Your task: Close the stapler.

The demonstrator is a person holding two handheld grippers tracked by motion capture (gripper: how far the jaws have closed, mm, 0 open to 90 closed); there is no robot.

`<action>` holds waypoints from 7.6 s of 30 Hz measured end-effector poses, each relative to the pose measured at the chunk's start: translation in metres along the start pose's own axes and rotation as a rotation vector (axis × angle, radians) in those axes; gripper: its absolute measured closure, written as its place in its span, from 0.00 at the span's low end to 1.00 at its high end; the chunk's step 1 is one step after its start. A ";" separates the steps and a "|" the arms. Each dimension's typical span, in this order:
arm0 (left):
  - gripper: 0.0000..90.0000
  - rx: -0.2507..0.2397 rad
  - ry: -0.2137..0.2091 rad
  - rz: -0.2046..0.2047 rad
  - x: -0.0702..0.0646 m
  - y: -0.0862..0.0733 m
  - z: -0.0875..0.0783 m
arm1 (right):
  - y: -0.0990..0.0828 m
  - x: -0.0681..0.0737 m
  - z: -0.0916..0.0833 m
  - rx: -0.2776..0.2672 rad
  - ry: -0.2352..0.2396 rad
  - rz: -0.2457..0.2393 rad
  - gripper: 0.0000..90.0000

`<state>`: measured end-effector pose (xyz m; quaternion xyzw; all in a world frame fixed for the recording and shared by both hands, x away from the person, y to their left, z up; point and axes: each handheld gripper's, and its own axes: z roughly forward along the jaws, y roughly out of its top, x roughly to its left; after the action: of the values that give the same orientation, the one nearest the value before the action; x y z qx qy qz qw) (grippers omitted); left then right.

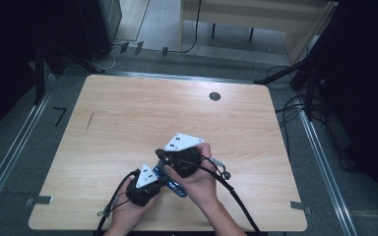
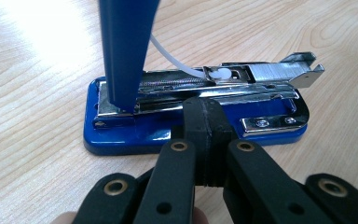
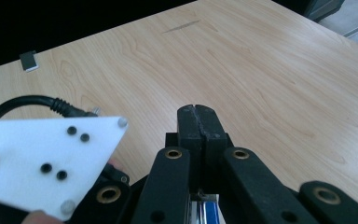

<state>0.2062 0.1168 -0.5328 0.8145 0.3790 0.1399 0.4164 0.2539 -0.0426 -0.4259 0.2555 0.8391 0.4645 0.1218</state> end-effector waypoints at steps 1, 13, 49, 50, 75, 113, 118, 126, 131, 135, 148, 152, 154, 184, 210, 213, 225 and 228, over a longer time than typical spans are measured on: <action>1.00 0.002 -0.005 0.005 0.000 0.000 0.000 | -0.002 0.000 -0.001 0.001 -0.001 0.002 1.00; 1.00 0.002 -0.022 0.012 -0.001 -0.001 -0.001 | -0.032 -0.003 -0.017 0.018 -0.016 0.026 1.00; 1.00 0.020 -0.037 0.042 -0.004 -0.002 -0.002 | -0.106 -0.005 -0.031 0.041 -0.018 0.115 1.00; 1.00 0.021 -0.036 0.043 -0.003 -0.002 -0.002 | -0.107 -0.005 -0.031 0.043 -0.018 0.119 1.00; 1.00 0.009 -0.046 0.029 -0.002 -0.002 -0.002 | -0.106 -0.005 -0.035 0.006 -0.046 0.129 1.00; 0.42 -0.232 0.328 -0.250 0.117 -0.039 -0.093 | -0.114 0.017 -0.034 0.026 0.032 0.101 1.00; 0.35 -0.237 0.392 -0.300 0.131 -0.046 -0.100 | -0.126 0.022 -0.024 0.074 0.052 0.126 1.00; 0.25 -0.203 0.439 -0.304 0.136 -0.049 -0.096 | -0.137 0.022 -0.011 0.125 0.028 0.134 1.00; 0.16 -0.186 0.445 -0.316 0.137 -0.048 -0.096 | -0.140 0.022 -0.006 0.142 0.028 0.133 1.00; 0.16 -0.173 0.438 -0.308 0.137 -0.048 -0.095 | -0.140 0.023 -0.005 0.140 0.029 0.133 1.00; 0.16 -0.155 0.439 -0.307 0.137 -0.047 -0.093 | -0.141 0.010 -0.006 0.134 -0.012 0.153 1.00; 0.16 -0.156 0.436 -0.305 0.137 -0.047 -0.093 | -0.141 0.003 -0.006 0.131 -0.025 0.173 1.00; 0.16 -0.155 0.436 -0.304 0.137 -0.047 -0.093 | -0.141 0.001 -0.006 0.130 -0.031 0.176 1.00; 0.16 -0.156 0.443 -0.310 0.137 -0.047 -0.094 | -0.143 -0.028 -0.005 0.086 -0.102 0.232 1.00; 0.16 -0.154 0.442 -0.311 0.137 -0.047 -0.094 | -0.138 -0.024 -0.018 0.079 -0.073 0.195 0.62; 0.16 -0.153 0.442 -0.312 0.137 -0.047 -0.094 | -0.137 -0.025 -0.024 0.073 -0.078 0.196 0.55; 0.16 -0.153 0.440 -0.313 0.137 -0.047 -0.093 | -0.134 -0.038 -0.050 0.041 -0.112 0.229 0.37; 0.16 -0.153 0.440 -0.310 0.137 -0.047 -0.093 | -0.135 -0.043 -0.057 0.029 -0.124 0.236 0.33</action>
<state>0.2242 0.2877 -0.5242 0.6630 0.5687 0.2761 0.4009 0.2219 -0.1661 -0.5103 0.3824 0.8007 0.4466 0.1143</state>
